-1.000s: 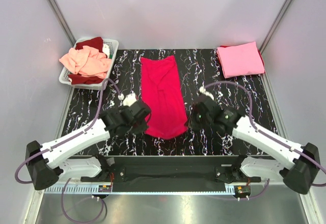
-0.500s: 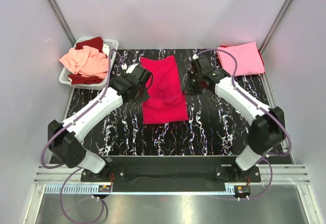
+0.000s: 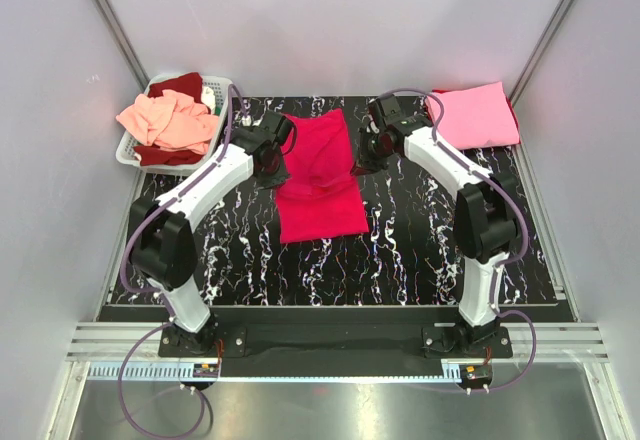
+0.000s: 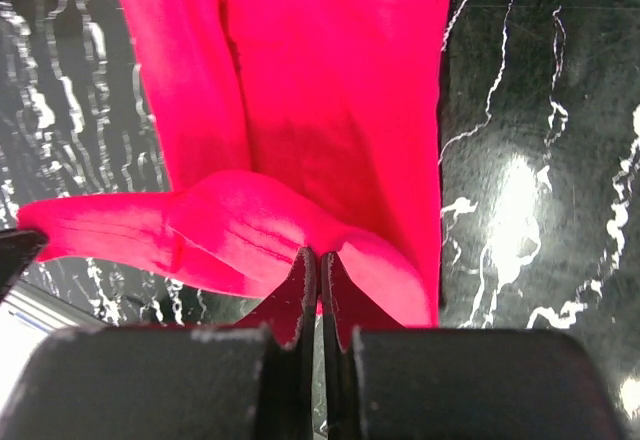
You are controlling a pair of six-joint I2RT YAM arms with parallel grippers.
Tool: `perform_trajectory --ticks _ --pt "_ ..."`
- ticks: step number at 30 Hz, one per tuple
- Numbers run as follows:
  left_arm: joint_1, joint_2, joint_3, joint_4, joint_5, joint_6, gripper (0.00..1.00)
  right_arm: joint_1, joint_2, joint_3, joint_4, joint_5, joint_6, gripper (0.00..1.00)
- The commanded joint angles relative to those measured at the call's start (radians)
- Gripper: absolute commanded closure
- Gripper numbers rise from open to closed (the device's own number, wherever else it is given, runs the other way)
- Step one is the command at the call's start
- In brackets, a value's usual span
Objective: Fold and stack the t-shirts
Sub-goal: Fold the tshirt
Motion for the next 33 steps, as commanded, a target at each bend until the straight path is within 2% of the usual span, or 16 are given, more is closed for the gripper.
perform_trajectory --ticks 1,7,10,12,13,14,16,17,18,19,20,21,22,23,28,33 --pt "0.033 0.040 0.053 0.057 0.037 0.045 1.00 -0.016 0.053 0.050 0.005 -0.038 -0.021 1.00" --pt "0.070 0.161 0.106 0.072 0.055 0.088 0.99 -0.032 0.157 0.095 0.007 -0.032 -0.005 1.00" --pt "0.103 0.274 0.195 0.069 0.104 0.138 0.88 -0.044 0.240 0.194 -0.021 -0.010 0.017 1.00" --pt "0.134 0.351 0.325 0.018 0.140 0.172 0.81 -0.056 0.330 0.268 -0.054 -0.009 0.029 1.00" --pt "0.145 0.439 0.447 -0.010 0.161 0.178 0.81 -0.064 0.367 0.381 -0.080 -0.001 0.035 0.98" --pt "0.157 0.486 0.517 -0.042 0.176 0.199 0.80 -0.070 0.405 0.447 -0.138 -0.003 0.043 0.90" --pt "0.198 0.593 0.650 -0.148 0.196 0.201 0.69 -0.091 0.520 0.667 -0.188 -0.065 0.032 0.53" --pt "0.224 0.613 0.751 -0.180 0.224 0.195 0.64 -0.099 0.553 0.746 -0.267 -0.070 0.032 0.30" --pt "0.235 0.623 0.781 -0.205 0.254 0.195 0.59 -0.108 0.579 0.815 -0.306 -0.072 0.035 0.21" --pt "0.244 0.599 0.795 -0.199 0.268 0.193 0.44 -0.121 0.599 0.902 -0.336 -0.058 0.037 0.17" --pt "0.249 0.576 0.787 -0.188 0.281 0.204 0.36 -0.124 0.592 0.909 -0.370 -0.044 0.038 0.14" --pt "0.249 0.513 0.772 -0.161 0.276 0.212 0.30 -0.127 0.532 0.890 -0.366 -0.017 0.043 0.13" --pt "0.249 0.478 0.748 -0.144 0.272 0.215 0.22 -0.125 0.485 0.773 -0.345 -0.010 0.040 0.13" --pt "0.249 0.445 0.687 -0.130 0.270 0.216 0.21 -0.125 0.429 0.686 -0.267 -0.009 0.035 0.12" --pt "0.248 0.214 0.397 -0.040 0.278 0.187 0.23 -0.127 0.041 0.061 -0.023 -0.027 0.058 0.11" --pt "0.225 -0.012 -0.066 0.149 0.293 0.143 0.25 -0.124 -0.149 -0.311 0.142 -0.102 0.092 0.12"
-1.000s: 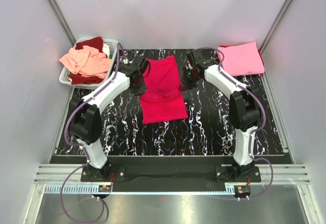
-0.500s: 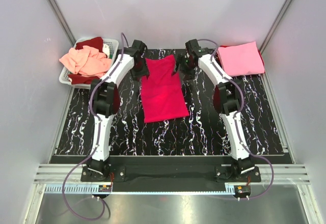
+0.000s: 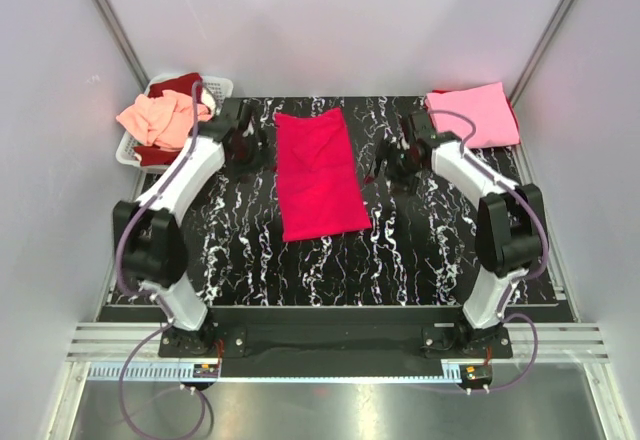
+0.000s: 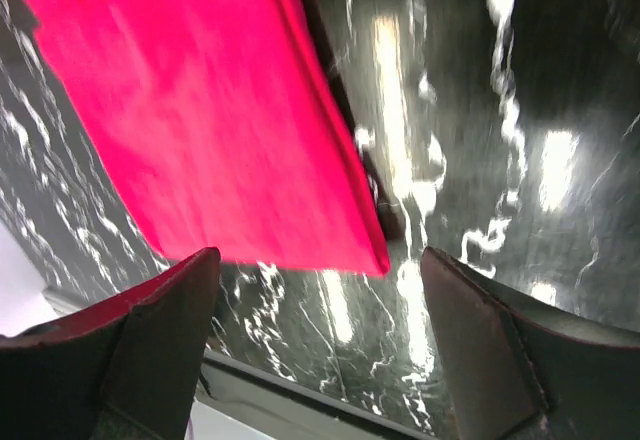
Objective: Fold and stack the t-shirts
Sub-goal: Fold the tshirt
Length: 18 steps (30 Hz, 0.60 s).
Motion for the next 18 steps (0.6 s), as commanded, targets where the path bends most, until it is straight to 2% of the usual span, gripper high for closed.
perform_trajectory --ticks 1,4,7,10,18 --pt "-0.016 -0.144 -0.242 0.145 0.044 -0.035 0.26 0.010 -0.119 -0.231 0.170 -0.066 0.026 0.13" --pt "-0.041 -0.252 -0.481 0.220 0.049 -0.075 0.28 0.011 -0.170 -0.377 0.232 -0.091 0.034 0.16" --pt "-0.100 -0.336 -0.589 0.277 0.020 -0.107 0.29 0.025 -0.189 -0.474 0.292 -0.118 0.043 0.19" --pt "-0.143 -0.393 -0.741 0.341 0.006 -0.144 0.30 0.040 -0.163 -0.503 0.326 -0.121 0.038 0.21" --pt "-0.179 -0.419 -0.882 0.499 0.013 -0.221 0.33 0.050 -0.077 -0.465 0.358 -0.124 0.040 0.29"
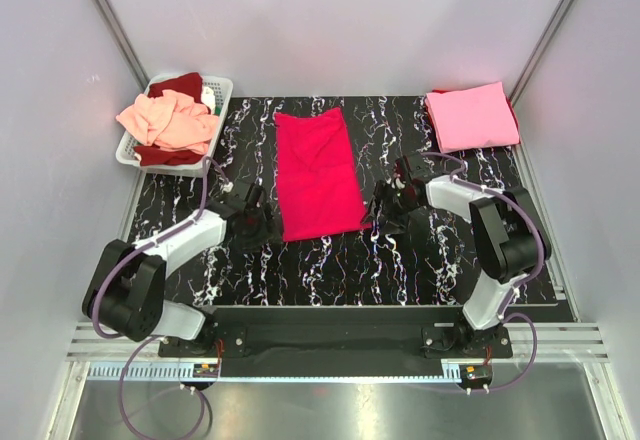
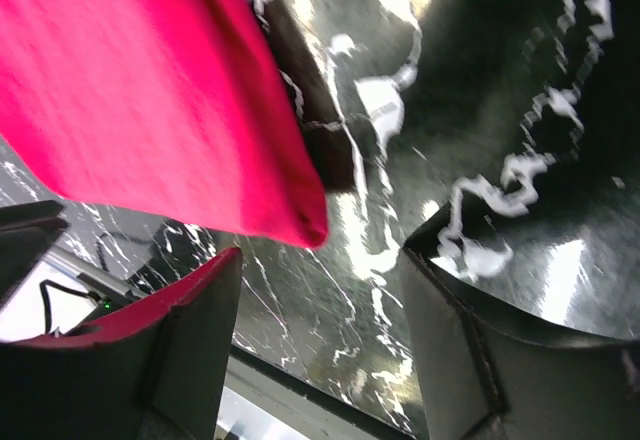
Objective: Fold and stack the t-shirts
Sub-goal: Fold the tshirt
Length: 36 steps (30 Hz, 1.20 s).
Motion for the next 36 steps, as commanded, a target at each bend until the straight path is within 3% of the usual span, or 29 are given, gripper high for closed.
perform_trajectory --ticks 1,5,14,25,30,35,36 --pt "-0.017 -0.013 -0.028 0.137 -0.012 -0.049 0.33 0.008 0.040 0.041 0.052 0.013 -0.004 0.30" --pt "-0.035 0.013 -0.049 0.180 -0.013 -0.076 0.36 0.008 0.065 0.063 0.048 0.016 -0.013 0.37" --pt "-0.050 0.082 -0.084 0.275 -0.012 -0.119 0.43 0.008 0.088 0.078 0.057 0.016 -0.018 0.69" --pt "-0.061 0.082 -0.100 0.315 -0.024 -0.136 0.48 0.010 0.102 0.083 0.071 0.000 -0.018 0.79" --pt "-0.072 0.119 -0.101 0.353 -0.015 -0.150 0.61 0.008 0.109 0.084 0.072 -0.004 -0.018 0.84" --pt "-0.089 0.142 -0.068 0.358 -0.042 -0.156 0.90 0.010 0.105 0.075 0.084 -0.012 -0.021 0.97" --pt "-0.093 0.147 -0.054 0.356 -0.046 -0.156 1.00 0.008 0.105 0.075 0.084 -0.015 -0.022 0.99"
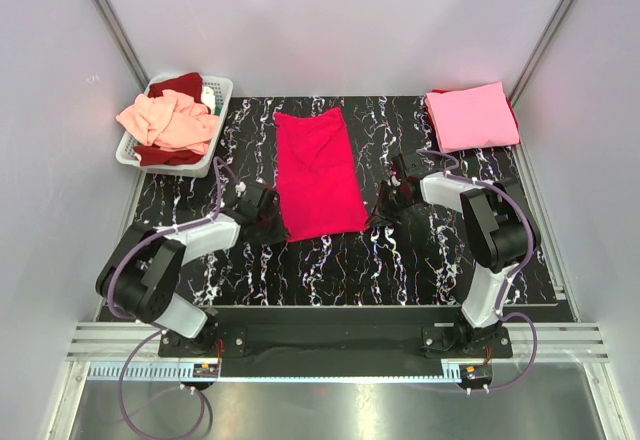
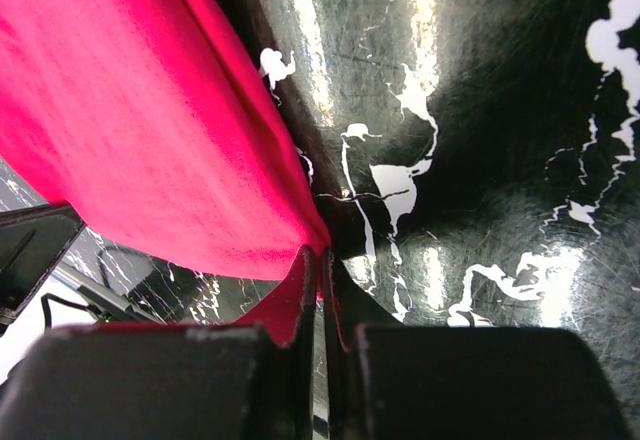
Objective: Fold and stack the t-shirts
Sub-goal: Fold the tshirt
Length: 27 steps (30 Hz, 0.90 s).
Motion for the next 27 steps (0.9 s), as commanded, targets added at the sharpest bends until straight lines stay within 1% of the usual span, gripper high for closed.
perform_trajectory --ticks 1,3,4,5,6,8,11,13,14,15,17,18,20,21,22,23,25,26,27 --pt "-0.030 0.036 0.031 -0.011 -0.070 0.007 1.00 0.006 0.007 0.018 0.030 -0.007 -0.016 1.00" --pt "-0.048 0.032 0.069 -0.059 -0.081 0.006 1.00 0.006 -0.007 0.007 0.031 -0.011 -0.014 1.00" --pt "-0.074 0.026 0.080 -0.081 -0.104 0.004 1.00 0.006 -0.015 0.000 0.031 -0.011 -0.014 1.00" --pt "-0.090 0.003 0.089 -0.133 -0.121 0.000 1.00 0.007 -0.029 -0.008 0.033 -0.010 -0.012 1.00" --pt "-0.105 -0.014 0.104 -0.158 -0.151 -0.003 1.00 0.006 -0.062 -0.032 0.031 -0.010 -0.012 1.00" --pt "-0.150 -0.066 0.108 -0.217 -0.168 -0.010 1.00 0.006 -0.105 -0.062 0.025 -0.005 -0.011 1.00" --pt "-0.206 -0.141 0.102 -0.299 -0.191 -0.042 1.00 0.006 -0.220 -0.132 -0.007 0.003 -0.005 1.00" --pt "-0.255 -0.190 0.077 -0.325 -0.202 -0.068 1.00 0.006 -0.332 -0.195 -0.039 0.006 0.014 1.00" --pt "-0.272 -0.244 0.065 -0.349 -0.205 -0.080 1.00 0.006 -0.372 -0.219 -0.050 0.007 0.023 1.00" --pt "-0.289 -0.270 0.048 -0.369 -0.226 -0.094 1.00 0.007 -0.457 -0.265 -0.061 0.003 0.033 1.00" --pt "-0.343 -0.346 0.036 -0.434 -0.251 -0.129 1.00 0.010 -0.550 -0.313 -0.094 -0.008 0.057 1.00" --pt "-0.360 -0.371 0.023 -0.452 -0.263 -0.137 1.00 0.012 -0.638 -0.347 -0.111 -0.013 0.063 1.00" --pt "-0.409 -0.448 0.013 -0.500 -0.268 -0.177 1.00 0.017 -0.726 -0.378 -0.163 -0.026 0.087 1.00" --pt "-0.426 -0.474 0.005 -0.518 -0.274 -0.193 1.00 0.026 -0.810 -0.404 -0.179 -0.034 0.098 1.00" --pt "-0.456 -0.496 0.000 -0.537 -0.271 -0.235 1.00 0.030 -0.852 -0.416 -0.211 -0.040 0.124 1.00" --pt "-0.469 -0.538 -0.003 -0.547 -0.265 -0.244 1.00 0.033 -0.922 -0.433 -0.231 -0.048 0.135 1.00" --pt "-0.510 -0.574 -0.003 -0.564 -0.257 -0.287 1.00 0.053 -0.992 -0.442 -0.295 -0.050 0.164 1.00" --pt "-0.524 -0.600 0.003 -0.584 -0.256 -0.299 1.00 0.058 -1.051 -0.445 -0.318 -0.048 0.170 1.00" --pt "-0.548 -0.611 0.023 -0.592 -0.254 -0.315 1.00 0.061 -1.081 -0.444 -0.370 -0.043 0.175 1.00"
